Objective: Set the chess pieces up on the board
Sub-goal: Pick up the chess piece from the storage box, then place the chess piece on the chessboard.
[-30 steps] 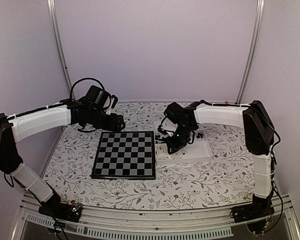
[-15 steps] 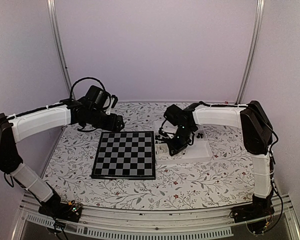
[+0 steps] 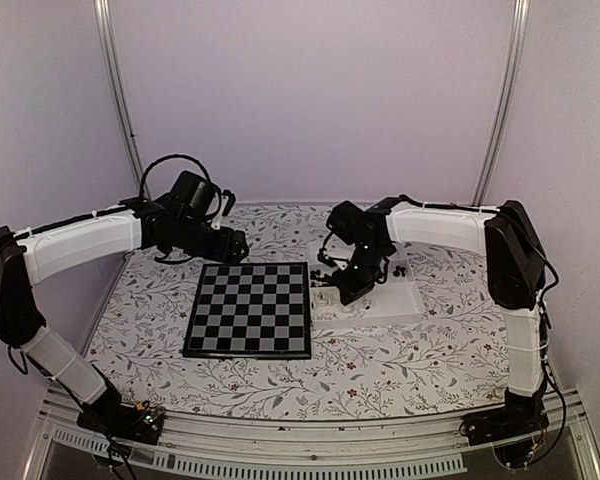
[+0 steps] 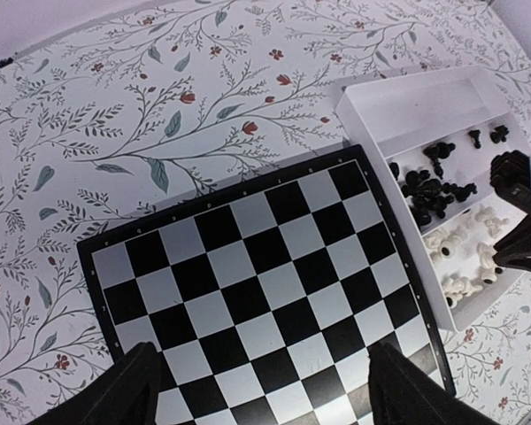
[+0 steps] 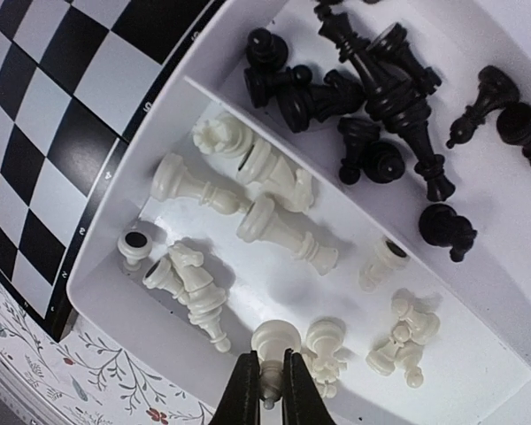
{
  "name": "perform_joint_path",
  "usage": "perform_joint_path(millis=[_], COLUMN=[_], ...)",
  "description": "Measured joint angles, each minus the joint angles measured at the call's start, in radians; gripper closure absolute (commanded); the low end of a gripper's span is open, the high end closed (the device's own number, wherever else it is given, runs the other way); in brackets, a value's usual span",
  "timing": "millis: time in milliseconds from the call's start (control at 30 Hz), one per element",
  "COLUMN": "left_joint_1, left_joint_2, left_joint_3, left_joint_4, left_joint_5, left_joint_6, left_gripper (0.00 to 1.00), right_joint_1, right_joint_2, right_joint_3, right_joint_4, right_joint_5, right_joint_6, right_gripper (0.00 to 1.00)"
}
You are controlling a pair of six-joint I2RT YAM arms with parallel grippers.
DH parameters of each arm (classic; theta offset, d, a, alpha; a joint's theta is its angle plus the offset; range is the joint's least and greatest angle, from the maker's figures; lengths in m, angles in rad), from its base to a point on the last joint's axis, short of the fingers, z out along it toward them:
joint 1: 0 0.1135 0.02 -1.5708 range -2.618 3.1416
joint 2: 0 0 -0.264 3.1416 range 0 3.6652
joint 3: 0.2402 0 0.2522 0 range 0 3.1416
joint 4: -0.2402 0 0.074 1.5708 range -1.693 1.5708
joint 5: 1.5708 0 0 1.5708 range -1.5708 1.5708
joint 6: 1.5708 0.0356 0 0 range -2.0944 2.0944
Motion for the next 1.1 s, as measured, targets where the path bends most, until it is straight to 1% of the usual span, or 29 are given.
perform_joint_path(millis=[133,300,467,600,700,967,1100], left_joint_1=[0.001,0.015,0.09,0.137,0.146,0.147,0.147], left_joint_2=[-0.016,-0.066,-0.107,-0.147,-0.181,-0.245,-0.261], left_joint_3=[-0.024,-0.087,-0.164,-0.226,-0.255,-0.306,-0.316], left_joint_4=[0.003,0.005,0.021,0.029,0.03,0.035,0.027], left_joint_5=[-0.001,0.005,0.044,0.066,0.08,0.107,0.109], left_joint_6=[0.0,-0.017,-0.07,-0.095,-0.109,-0.116,-0.116], left_gripper=[0.17,0.17,0.17,0.17,0.17,0.18,0.17], right_joint_1=[0.024,0.102,0.2,0.262,0.294,0.332,0.341], right_joint_2=[-0.008,-0.008,0.002,0.052,0.103,0.257,0.29], right_joint_3=[0.105,0.239,0.299,0.367,0.408,0.526,0.539], right_joint_4=[-0.059,-0.09,-0.111,-0.116,-0.122,-0.137,-0.141], right_joint_5=[0.031,0.042,0.037,0.029,0.021,-0.006,-0.023], right_joint_6=[0.01,0.012,0.011,0.011,0.011,0.021,0.03], right_gripper=[1.0,1.0,1.0,1.0,1.0,1.0,1.0])
